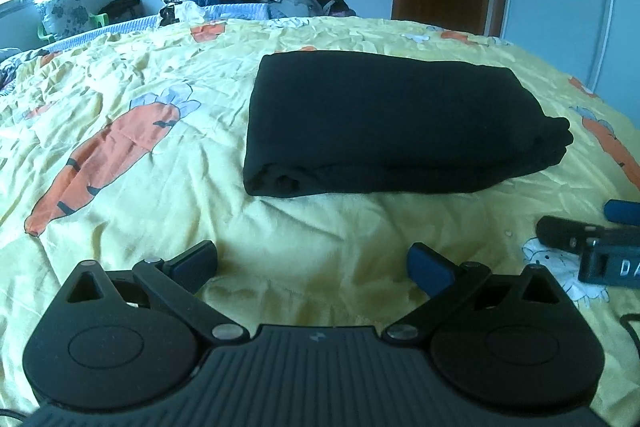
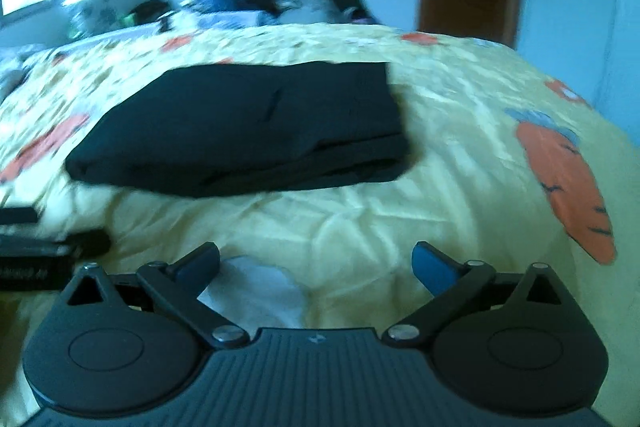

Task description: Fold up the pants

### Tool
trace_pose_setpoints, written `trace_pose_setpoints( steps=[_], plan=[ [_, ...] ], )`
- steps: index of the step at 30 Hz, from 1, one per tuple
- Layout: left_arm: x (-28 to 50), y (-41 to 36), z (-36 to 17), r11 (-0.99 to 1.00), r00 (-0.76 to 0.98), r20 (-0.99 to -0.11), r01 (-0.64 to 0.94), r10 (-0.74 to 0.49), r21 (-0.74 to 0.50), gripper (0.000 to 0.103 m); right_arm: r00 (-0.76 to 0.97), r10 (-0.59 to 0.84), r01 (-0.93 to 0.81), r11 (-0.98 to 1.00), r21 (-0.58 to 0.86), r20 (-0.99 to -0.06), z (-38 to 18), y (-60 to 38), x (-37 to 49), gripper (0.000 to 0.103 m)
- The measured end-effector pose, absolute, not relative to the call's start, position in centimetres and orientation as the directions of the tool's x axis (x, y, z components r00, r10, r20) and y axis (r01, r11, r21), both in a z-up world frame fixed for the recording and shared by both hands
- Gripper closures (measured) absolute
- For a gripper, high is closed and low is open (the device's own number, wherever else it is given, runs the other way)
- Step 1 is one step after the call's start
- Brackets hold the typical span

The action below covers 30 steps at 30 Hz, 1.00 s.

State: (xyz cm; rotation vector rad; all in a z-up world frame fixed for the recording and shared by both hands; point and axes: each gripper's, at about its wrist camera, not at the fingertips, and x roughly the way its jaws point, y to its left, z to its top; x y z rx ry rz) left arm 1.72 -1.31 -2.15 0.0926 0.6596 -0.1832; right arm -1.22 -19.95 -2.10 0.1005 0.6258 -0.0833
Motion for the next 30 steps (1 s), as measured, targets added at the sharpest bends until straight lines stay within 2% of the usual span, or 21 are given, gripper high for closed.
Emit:
trace_pose_setpoints(
  steps=[4, 7, 10, 15, 30],
  plan=[
    [1.7, -1.3, -2.2, 0.98, 0.774, -0.617, 0.198, -0.141, 0.024, 0.0, 0.807, -0.034, 0.11, 0.989, 0.094, -0.59, -2.2, -20.5, -1.0, 0.0],
    [1.7, -1.3, -2.2, 0.98, 0.774, -0.617, 0.198, -0.141, 0.025, 0.0, 0.782, -0.062, 0.097, 0.995, 0.022, -0.62, -2.4, -19.6, -0.4, 0.0],
    [1.8, -1.3, -2.2, 0.98, 0.774, -0.617, 0.198, -0.141, 0.025, 0.0, 0.792, -0.079, 0.078, 0.997, -0.027, -0.605, -2.3, -18.7, -0.6, 0.0],
    [1.8, -1.3, -2.2, 0.98, 0.774, -0.617, 0.198, -0.142, 0.024, 0.0, 0.786, -0.04, 0.081, 0.996, 0.039, -0.617, -2.4, -19.7, -0.4, 0.0],
    [1.8, -1.3, -2.2, 0.98, 0.774, -0.617, 0.198, -0.142, 0.024, 0.0, 0.787, -0.042, 0.078, 0.996, 0.032, -0.616, -2.4, -20.1, -0.4, 0.0]
  ],
)
